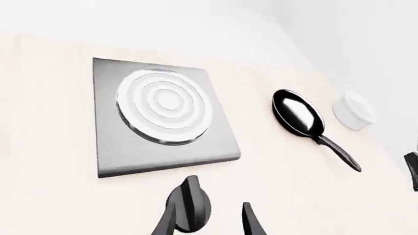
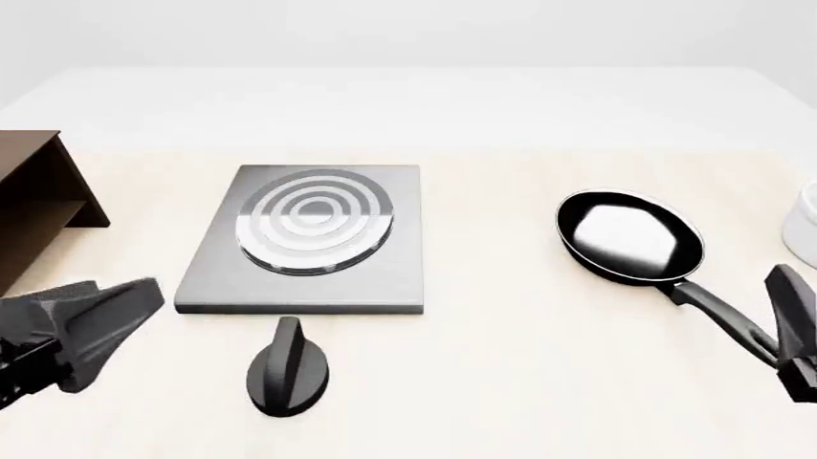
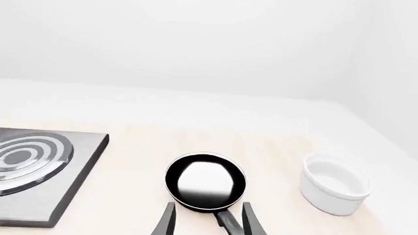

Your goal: Turn on the stove and put the frying pan on it.

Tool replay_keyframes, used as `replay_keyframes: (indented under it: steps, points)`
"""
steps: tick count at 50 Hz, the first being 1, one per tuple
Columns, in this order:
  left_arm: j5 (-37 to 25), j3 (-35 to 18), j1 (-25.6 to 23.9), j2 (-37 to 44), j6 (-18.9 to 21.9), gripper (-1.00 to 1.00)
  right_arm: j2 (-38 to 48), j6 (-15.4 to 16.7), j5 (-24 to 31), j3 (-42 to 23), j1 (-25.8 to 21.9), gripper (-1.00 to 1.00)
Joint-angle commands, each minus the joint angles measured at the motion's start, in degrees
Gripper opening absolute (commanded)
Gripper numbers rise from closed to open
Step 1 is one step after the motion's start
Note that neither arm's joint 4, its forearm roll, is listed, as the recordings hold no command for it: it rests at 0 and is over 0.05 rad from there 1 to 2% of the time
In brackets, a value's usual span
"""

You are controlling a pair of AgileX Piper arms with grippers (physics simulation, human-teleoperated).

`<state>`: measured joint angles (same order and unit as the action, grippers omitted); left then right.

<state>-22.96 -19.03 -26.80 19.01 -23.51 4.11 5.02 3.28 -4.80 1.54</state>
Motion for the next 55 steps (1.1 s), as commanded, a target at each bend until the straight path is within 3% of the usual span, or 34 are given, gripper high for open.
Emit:
replay_keyframes:
  steps: [1, 3, 4, 5, 6, 7, 8, 19, 33, 41, 45, 55]
  points:
    - [6.1, 5.1, 28.2, -19.0, 25.3, 1.0, 5.9, 2.4, 20.2, -24.7, -4.6, 1.0]
    - [8.9, 11.2, 31.1, -19.0, 23.5, 1.0, 9.3, 3.5, 21.8, -28.2, -5.7, 1.0]
    - [9.3, 11.4, 31.6, -19.0, 22.9, 1.0, 10.8, 3.5, 22.2, -29.1, -6.1, 1.0]
    - [10.5, 11.7, 30.1, -19.0, 23.4, 1.0, 14.3, 6.1, 22.1, -29.5, -6.8, 1.0]
    - [12.1, 12.0, 30.8, -19.0, 26.3, 1.0, 16.5, 5.3, 22.0, -30.0, -7.6, 1.0]
    - [9.2, 11.0, 30.2, -19.0, 26.2, 1.0, 39.4, 16.8, 9.9, -29.1, -1.1, 1.0]
    - [9.5, 11.3, 30.1, -19.0, 26.4, 1.0, 46.0, 16.9, 8.7, -29.3, -0.9, 1.0]
    - [10.8, 12.4, 29.9, -19.0, 26.5, 1.0, 47.2, 18.0, 8.7, -29.7, -0.4, 1.0]
    - [10.3, 11.7, 29.7, -19.0, 26.6, 1.0, 52.7, 23.1, 2.2, -24.5, 3.5, 1.0]
    - [10.2, 11.7, 30.0, -19.0, 26.6, 1.0, 58.9, 24.9, -4.1, -21.3, 5.7, 1.0]
    - [9.5, 12.0, 30.6, -19.0, 24.6, 1.0, 61.3, 25.7, -7.4, -19.4, 6.3, 1.0]
    - [10.1, 12.0, 30.4, -19.0, 25.9, 1.0, 69.2, 26.4, -17.6, -14.7, 6.6, 1.0]
